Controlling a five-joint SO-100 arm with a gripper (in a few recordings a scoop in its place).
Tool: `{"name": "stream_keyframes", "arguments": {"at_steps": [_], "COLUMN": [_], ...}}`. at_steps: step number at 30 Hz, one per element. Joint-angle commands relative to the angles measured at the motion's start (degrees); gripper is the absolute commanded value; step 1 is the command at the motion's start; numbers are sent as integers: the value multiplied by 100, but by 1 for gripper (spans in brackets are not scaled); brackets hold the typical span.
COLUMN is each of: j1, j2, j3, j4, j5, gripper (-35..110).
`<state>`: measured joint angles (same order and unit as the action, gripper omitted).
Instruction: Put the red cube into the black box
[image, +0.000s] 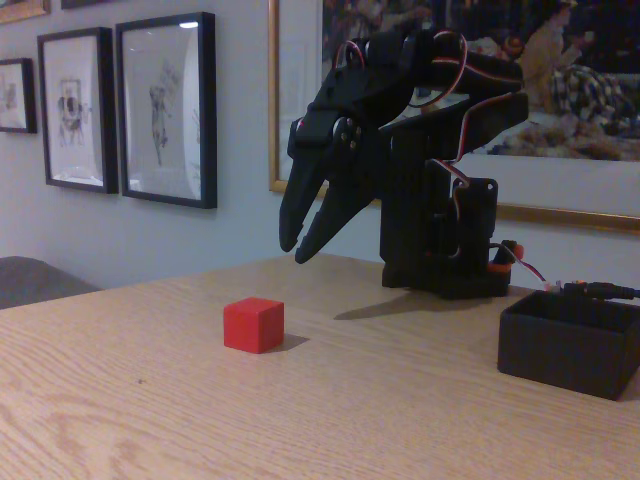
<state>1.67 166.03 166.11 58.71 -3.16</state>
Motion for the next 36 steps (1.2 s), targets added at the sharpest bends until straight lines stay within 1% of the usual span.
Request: {"name": "stream_keyframes", "arguments": {"at_steps": [1, 11, 23, 26, 31, 36], "j1": [896, 879, 536, 519, 606, 598], "j2": [-1397, -1521, -2918, -3305, -3946, -4386], "j3": [-1318, -1380, -2522, -2751, -3050, -3208], "j4": [281, 281, 492, 492, 457, 404], "j5": [105, 105, 369, 483, 554, 571], "gripper": [-4, -3, -1, 5, 8, 17]}}
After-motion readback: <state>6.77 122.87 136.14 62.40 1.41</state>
